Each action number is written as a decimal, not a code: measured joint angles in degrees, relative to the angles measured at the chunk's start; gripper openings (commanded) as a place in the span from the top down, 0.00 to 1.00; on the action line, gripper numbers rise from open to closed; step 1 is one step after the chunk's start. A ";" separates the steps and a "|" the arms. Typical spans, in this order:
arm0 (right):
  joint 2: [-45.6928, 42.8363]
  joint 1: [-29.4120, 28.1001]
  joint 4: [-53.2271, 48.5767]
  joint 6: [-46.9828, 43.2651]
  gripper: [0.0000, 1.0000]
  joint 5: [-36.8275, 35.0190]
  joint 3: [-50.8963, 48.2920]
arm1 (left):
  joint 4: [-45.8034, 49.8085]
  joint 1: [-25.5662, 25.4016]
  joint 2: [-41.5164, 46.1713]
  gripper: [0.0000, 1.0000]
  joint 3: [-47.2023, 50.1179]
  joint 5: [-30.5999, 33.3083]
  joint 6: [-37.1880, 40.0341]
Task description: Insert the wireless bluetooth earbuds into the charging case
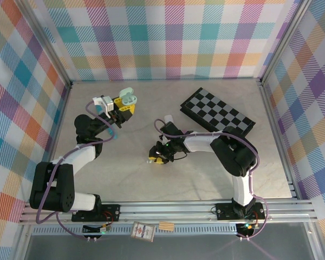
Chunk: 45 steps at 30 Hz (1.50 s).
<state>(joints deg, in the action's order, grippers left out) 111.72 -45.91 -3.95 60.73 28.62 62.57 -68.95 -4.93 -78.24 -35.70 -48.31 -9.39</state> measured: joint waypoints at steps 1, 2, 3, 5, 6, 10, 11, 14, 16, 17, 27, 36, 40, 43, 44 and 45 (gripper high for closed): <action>0.00 0.00 -0.11 0.13 0.65 0.00 0.00 | -0.02 0.00 0.00 0.68 0.00 0.00 0.00; 0.07 0.00 -0.15 0.35 0.65 0.00 0.02 | -0.02 0.00 0.00 0.68 0.00 0.00 0.00; 0.11 -0.02 -0.22 0.48 0.65 0.02 0.11 | -0.02 0.00 0.00 0.68 0.00 0.00 0.00; 0.24 -0.13 -0.42 0.63 0.65 0.00 0.35 | 0.00 0.00 0.00 0.68 0.00 0.00 0.00; 0.33 -0.17 -0.57 0.79 0.65 -0.02 0.52 | 0.00 0.00 0.00 0.68 0.00 0.00 0.00; 0.96 -0.17 -1.46 1.27 0.65 0.39 1.49 | 0.00 0.00 0.00 0.68 0.00 -0.02 0.00; 1.09 -0.17 -1.70 1.40 0.66 0.44 1.75 | 0.00 0.00 0.00 0.68 0.00 -0.02 0.00; 1.86 -0.39 -2.03 1.44 0.67 0.72 2.75 | -0.02 0.00 0.00 0.68 0.00 -0.02 -0.02; 2.36 -0.50 -2.14 1.42 0.68 0.94 3.39 | 0.00 0.00 0.00 0.68 0.00 -0.02 -0.02; 2.49 -0.55 -2.36 1.42 0.68 1.01 3.65 | -0.02 0.00 0.00 0.68 0.00 -0.02 -0.02; 4.26 -1.31 -3.02 0.50 0.67 1.92 6.34 | -0.02 0.15 0.00 0.68 0.00 -0.02 -0.02; 6.40 -2.29 -5.62 -1.40 0.67 2.14 9.84 | -0.02 0.15 0.00 0.68 0.00 -0.02 -0.02; 7.54 -2.29 -8.98 -2.29 0.68 2.54 12.26 | -0.02 0.15 0.00 0.68 0.00 -0.02 -0.02; 7.96 -2.27 -10.21 -2.93 0.70 2.78 13.03 | -0.02 0.15 0.00 0.68 0.00 -0.02 -0.02; 8.13 -2.27 -10.58 -3.04 0.71 2.89 13.27 | -0.02 0.15 0.00 0.68 0.00 -0.02 -0.02; 8.26 -2.21 -10.97 -3.15 0.72 2.95 13.55 | -0.02 0.17 0.00 0.68 0.00 0.00 0.00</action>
<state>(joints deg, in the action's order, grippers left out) 119.98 -48.12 -14.92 57.58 31.57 76.12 -68.97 -4.75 -78.24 -35.70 -48.31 -9.39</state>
